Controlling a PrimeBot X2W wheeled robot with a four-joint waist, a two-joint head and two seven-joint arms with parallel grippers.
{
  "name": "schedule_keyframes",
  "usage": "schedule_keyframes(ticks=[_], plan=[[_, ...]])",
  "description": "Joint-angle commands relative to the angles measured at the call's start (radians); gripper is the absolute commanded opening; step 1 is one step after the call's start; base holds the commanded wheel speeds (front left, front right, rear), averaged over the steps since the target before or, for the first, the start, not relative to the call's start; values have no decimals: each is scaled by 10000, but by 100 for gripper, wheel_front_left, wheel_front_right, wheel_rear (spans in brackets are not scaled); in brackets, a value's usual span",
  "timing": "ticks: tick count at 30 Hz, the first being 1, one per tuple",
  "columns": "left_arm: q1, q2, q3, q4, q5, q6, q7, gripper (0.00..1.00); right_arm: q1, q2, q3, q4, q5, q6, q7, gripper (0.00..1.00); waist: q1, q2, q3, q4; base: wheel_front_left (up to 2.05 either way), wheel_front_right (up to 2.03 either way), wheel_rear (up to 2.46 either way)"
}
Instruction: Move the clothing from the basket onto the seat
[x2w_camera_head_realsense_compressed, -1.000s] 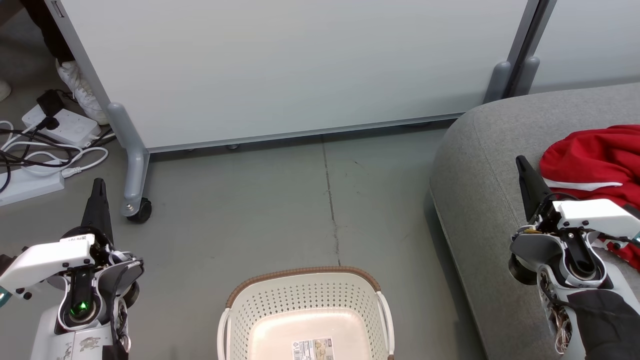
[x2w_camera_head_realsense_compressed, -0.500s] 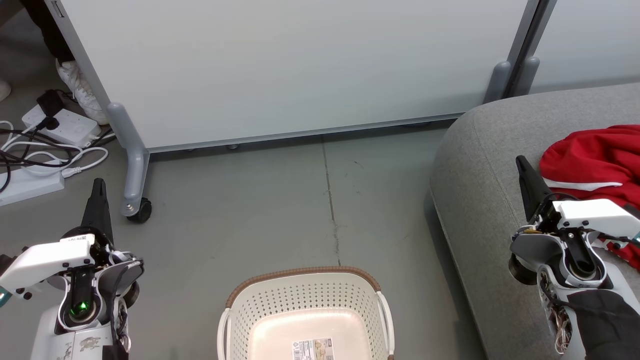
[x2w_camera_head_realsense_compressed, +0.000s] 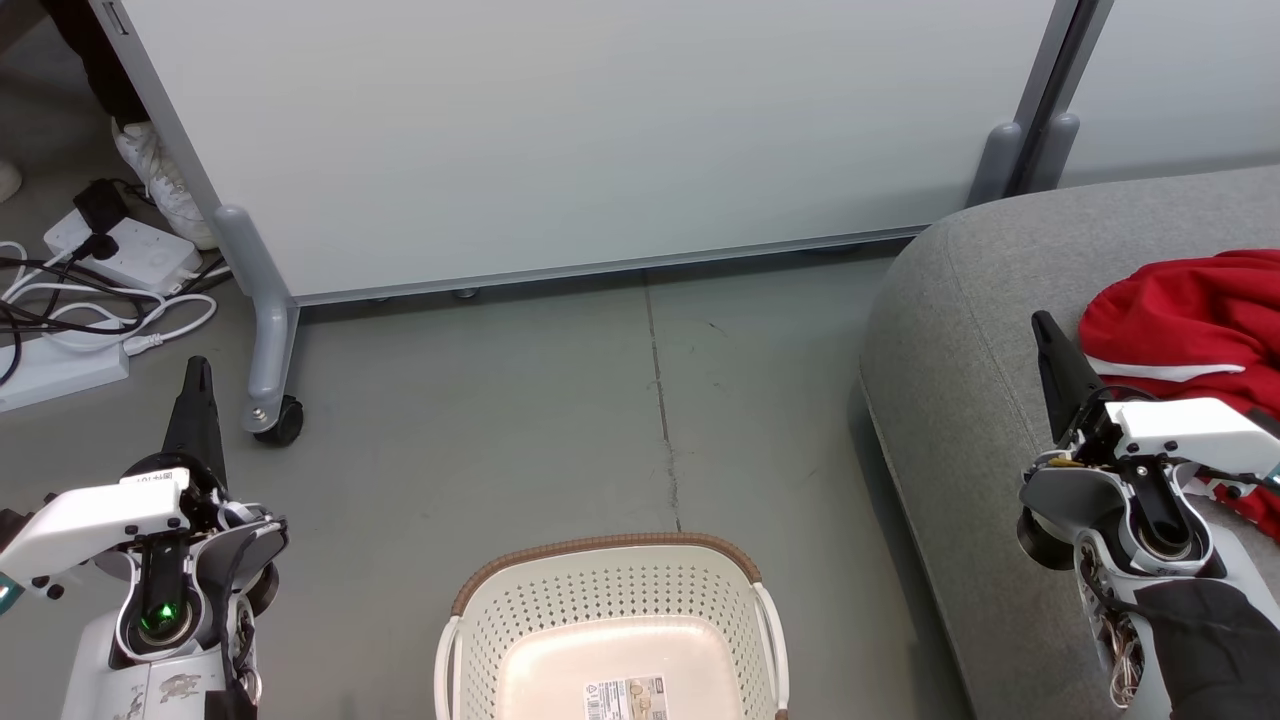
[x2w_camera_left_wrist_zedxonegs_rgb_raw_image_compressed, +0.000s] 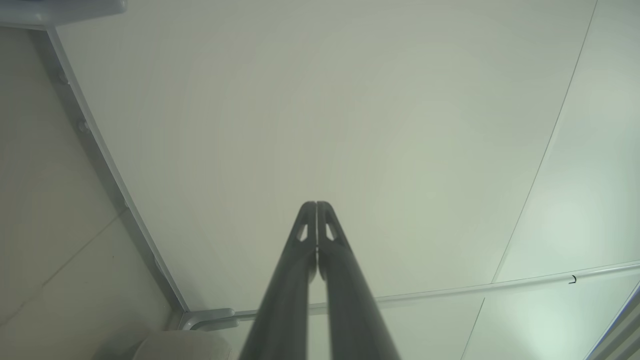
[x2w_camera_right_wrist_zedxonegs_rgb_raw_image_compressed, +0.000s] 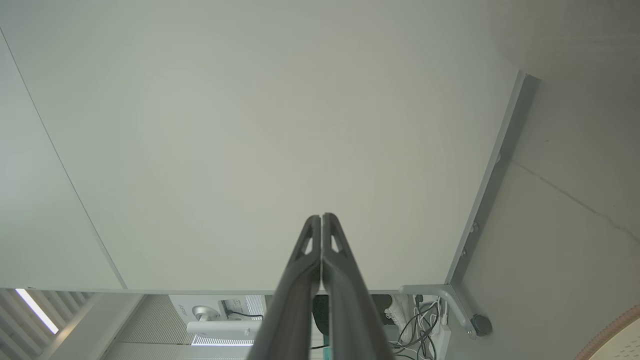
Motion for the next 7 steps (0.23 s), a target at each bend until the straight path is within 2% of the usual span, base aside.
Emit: schedule_keyframes(ticks=[1, 7], plan=[[-153, 45, 46, -3, 17, -52, 37, 0, -32, -89, -6, -4, 49, 25, 55, 0, 0, 0, 0, 0, 0, 0, 0], [-154, 44, 49, -3, 18, -52, 39, 0, -32, -89, -6, -4, 49, 25, 55, 0, 0, 0, 0, 0, 0, 0, 0]])
